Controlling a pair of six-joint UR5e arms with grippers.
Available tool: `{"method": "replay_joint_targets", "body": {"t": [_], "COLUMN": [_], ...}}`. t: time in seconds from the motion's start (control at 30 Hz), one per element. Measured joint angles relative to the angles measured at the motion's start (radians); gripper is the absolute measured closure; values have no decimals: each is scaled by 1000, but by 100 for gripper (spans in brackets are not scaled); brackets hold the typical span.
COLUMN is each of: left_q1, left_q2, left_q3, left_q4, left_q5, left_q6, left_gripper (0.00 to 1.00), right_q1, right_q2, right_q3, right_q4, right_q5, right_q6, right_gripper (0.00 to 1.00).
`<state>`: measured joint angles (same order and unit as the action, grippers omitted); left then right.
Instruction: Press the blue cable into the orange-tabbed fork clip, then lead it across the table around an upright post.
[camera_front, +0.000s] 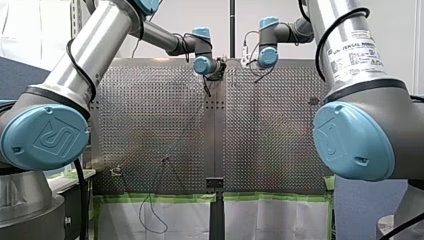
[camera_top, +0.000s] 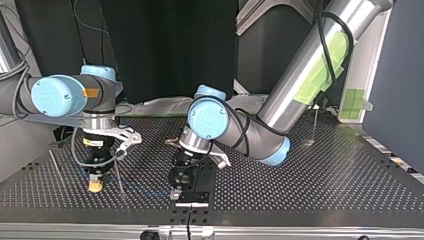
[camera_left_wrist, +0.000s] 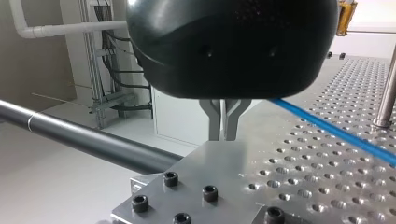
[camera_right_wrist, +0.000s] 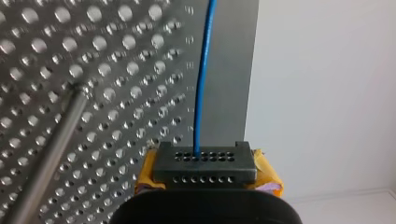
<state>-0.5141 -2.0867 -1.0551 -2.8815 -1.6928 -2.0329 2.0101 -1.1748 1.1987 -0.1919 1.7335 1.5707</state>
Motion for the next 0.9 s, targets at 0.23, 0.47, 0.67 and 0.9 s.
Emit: {"method": "replay_joint_targets", "body": {"t": [0.23, 0.47, 0.67, 0.9], "left_q1": [-5, -26, -38, -35], "left_q2": [-4, -34, -39, -40], "left_q3": [0, 0, 0, 0], "left_q4": [-1, -6, -6, -6], "left_q5": [13, 25, 26, 19], "left_q6": [-14, -16, -16, -16], "left_gripper": [100, 100, 100, 100], "right_q1": [-28, -48, -61, -98], "right_q2": [-7, -10, -14, -16], "right_q3": [1, 1, 1, 1], "right_q4": [0, 1, 2, 2], "right_q5": [0, 0, -2, 0], "right_q6": [13, 18, 15, 11], "right_gripper": [100, 100, 100, 100]}}
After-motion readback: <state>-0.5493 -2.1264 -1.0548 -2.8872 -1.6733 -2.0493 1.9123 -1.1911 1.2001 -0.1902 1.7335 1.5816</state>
